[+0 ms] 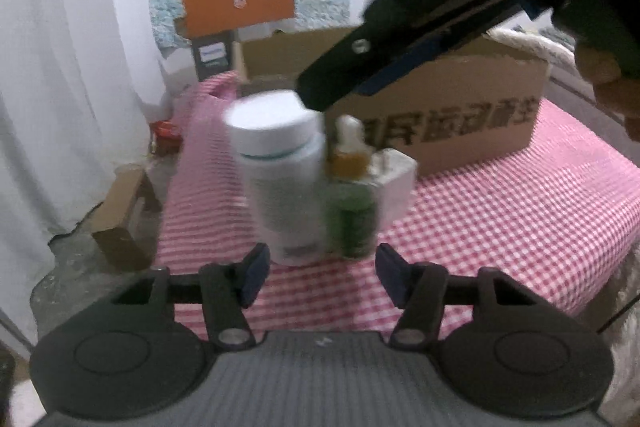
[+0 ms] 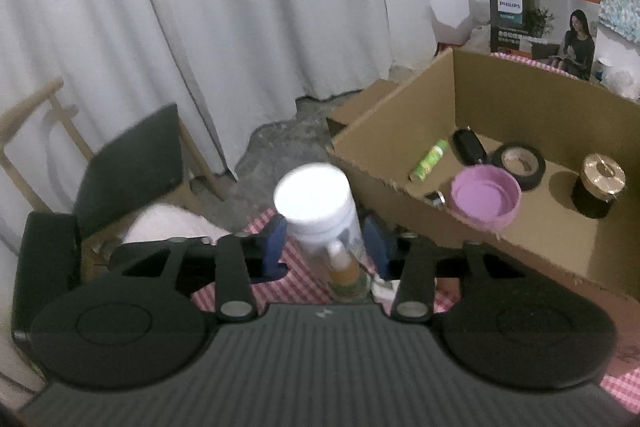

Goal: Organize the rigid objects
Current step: 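Close the right gripper around the white pill bottle, then lift the white pill bottle with the right gripper and lower it into the box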

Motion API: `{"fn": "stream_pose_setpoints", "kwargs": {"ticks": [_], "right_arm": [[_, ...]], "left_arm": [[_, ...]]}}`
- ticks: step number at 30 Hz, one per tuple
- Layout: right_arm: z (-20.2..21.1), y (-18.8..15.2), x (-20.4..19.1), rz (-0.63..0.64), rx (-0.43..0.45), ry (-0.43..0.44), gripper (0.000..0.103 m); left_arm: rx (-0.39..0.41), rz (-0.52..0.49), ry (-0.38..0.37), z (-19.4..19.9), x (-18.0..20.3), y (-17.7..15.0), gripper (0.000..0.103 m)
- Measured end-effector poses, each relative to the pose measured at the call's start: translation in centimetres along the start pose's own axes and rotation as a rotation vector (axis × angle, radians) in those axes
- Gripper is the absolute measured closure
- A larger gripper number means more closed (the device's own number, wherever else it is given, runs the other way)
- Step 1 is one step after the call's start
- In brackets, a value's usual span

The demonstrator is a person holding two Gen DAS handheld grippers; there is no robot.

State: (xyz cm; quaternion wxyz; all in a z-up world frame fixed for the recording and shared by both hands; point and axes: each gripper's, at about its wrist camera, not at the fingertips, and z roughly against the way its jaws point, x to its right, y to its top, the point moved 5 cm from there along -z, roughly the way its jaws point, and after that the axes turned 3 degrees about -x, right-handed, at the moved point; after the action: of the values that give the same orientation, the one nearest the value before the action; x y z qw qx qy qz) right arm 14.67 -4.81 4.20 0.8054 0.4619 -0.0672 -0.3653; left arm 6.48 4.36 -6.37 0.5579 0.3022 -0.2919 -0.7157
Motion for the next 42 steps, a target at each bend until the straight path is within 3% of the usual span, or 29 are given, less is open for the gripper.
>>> {"fn": "stream_pose_setpoints", "kwargs": {"ticks": [3,7,11,26,34,42], "right_arm": [[-0.3,0.9,-0.4,-0.029,0.018,0.013,0.041],[-1.6,1.4,-0.6,-0.068,-0.006,0.005,0.040],[-2.8,1.4,0.0,-0.129,-0.046,-0.008,0.040],[-5.8,1.2,1.1,-0.201,-0.098,0.014,0.043],[-5.7,1.0,0.9,-0.202,-0.081,0.022,0.043],[-3.5,3.2,-1.6,-0.151,0.000,0.067,0.043]], "left_arm": [[0.022,0.043,0.015,0.5,-1.8,0.7,0.042],[0.052,0.091,0.020,0.1,-3.3,1.9,0.042],[0.080,0.110,-0.055,-0.2,-3.5,3.1,0.042],[0.083,0.230,-0.159,-1.8,-4.8,3.6,0.047],[0.100,0.248,-0.141,-0.6,-4.9,3.6,0.047],[0.173,0.232,-0.051,3.4,-5.7,5.5,0.047]]}}
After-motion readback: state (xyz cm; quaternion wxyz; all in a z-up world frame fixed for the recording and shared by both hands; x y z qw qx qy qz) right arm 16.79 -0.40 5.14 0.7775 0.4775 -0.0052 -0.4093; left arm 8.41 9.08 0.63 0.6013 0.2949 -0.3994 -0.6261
